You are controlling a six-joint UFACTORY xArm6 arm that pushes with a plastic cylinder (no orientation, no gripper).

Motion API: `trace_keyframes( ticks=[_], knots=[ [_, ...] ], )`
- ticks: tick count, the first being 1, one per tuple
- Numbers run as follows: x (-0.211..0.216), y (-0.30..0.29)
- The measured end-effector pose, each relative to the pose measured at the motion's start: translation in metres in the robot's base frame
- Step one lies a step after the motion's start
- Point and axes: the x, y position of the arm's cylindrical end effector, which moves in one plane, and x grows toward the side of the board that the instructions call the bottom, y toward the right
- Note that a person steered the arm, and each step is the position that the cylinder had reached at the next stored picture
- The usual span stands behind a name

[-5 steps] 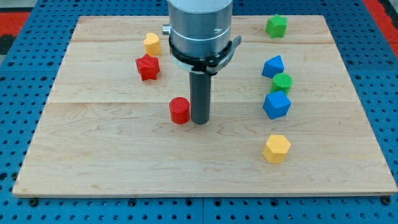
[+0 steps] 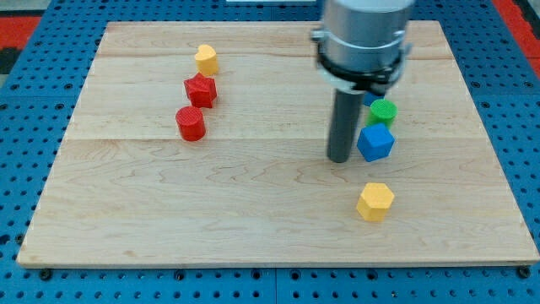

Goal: Keep the hexagon at the bottom side of the vertical line of blocks

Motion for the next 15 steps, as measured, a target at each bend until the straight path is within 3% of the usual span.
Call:
trace_keyframes(
  ticks=[1,2,3,4,5,6,7,8,10,11,13,15],
  knots=[
    [0.02,0.006],
    [0.025,0.077],
    [0.074,0.059],
    [0.071,-0.014],
    [0.07,-0.145],
    [0.084,-0.164],
    [0.06,-0.226],
    [0.071,-0.222],
    [0.049,-0.299],
    [0.027,-0.264],
    [0.075,-0.246],
    [0.041,-0.191]
  ],
)
